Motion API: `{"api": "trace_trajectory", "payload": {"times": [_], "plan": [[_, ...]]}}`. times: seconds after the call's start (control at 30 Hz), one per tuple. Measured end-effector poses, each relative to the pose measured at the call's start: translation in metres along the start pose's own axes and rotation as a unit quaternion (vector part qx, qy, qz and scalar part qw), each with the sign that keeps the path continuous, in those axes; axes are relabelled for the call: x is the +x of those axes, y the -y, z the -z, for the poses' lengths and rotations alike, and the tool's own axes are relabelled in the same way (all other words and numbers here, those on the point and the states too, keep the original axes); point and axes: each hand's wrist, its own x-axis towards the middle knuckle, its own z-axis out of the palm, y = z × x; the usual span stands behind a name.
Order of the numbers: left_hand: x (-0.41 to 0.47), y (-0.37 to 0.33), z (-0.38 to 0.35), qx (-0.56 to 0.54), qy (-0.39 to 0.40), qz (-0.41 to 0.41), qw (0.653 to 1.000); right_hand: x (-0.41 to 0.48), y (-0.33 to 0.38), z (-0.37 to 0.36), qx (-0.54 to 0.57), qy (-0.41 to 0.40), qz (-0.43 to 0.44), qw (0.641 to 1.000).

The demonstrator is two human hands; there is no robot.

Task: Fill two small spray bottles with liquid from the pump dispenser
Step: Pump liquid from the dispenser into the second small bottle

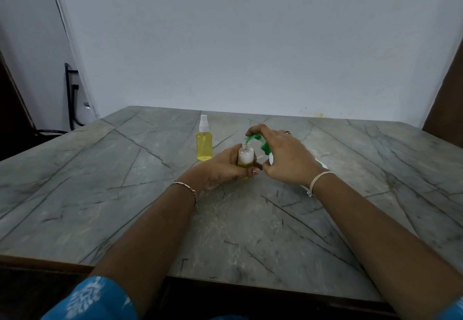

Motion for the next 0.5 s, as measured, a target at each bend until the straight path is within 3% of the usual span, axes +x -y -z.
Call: {"api": "trace_trajectory", "payload": {"times": [0.5], "plan": [[0.0012,0.0012,0.0014,0.010,-0.011,0.006,1.000,-0.0024,0.0001,-0.0028,-0.024,-0.019,0.005,1.000]]}}
